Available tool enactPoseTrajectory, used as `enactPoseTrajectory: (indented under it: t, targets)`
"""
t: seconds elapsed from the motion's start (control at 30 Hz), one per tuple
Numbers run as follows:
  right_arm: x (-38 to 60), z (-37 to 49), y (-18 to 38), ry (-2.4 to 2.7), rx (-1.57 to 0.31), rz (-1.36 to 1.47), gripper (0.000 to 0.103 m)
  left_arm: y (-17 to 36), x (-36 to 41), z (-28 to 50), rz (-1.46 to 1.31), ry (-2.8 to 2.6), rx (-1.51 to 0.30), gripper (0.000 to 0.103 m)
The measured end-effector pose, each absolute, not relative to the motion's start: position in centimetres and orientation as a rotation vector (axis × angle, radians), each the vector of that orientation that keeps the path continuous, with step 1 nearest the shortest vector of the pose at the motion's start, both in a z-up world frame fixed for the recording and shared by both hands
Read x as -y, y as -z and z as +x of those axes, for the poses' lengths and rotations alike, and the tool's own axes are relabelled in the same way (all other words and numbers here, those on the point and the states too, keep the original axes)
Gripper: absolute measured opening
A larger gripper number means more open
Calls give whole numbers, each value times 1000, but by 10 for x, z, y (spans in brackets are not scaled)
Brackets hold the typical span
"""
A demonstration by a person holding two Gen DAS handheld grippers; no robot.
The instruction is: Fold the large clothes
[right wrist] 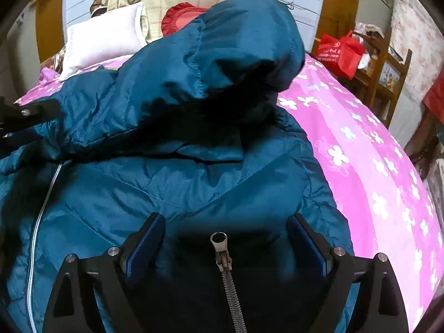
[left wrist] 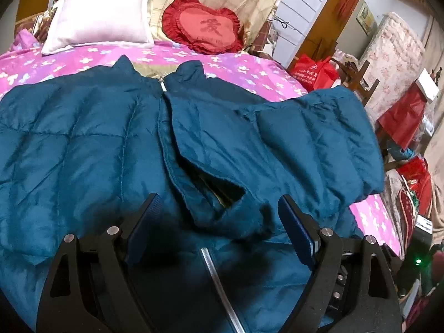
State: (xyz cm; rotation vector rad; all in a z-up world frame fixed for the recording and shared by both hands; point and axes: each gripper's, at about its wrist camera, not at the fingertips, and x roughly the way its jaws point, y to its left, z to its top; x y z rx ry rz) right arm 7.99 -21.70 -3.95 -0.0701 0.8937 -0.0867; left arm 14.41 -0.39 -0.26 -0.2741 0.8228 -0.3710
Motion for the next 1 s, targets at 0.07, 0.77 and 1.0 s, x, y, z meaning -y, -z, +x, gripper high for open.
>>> enactPoseTrajectory:
  t: [0.07,0.77,1.0]
  targets:
    - [221,79,40,81,-901,-59,90,3,3,149,-288,376,-813,86]
    - [224,87,45,67,-944,-12,103,-44,-60,115,-354,269,-662,8]
    - [225,88,46,60,-947,-1,103,-44,-105,114,-414,173,-656,7]
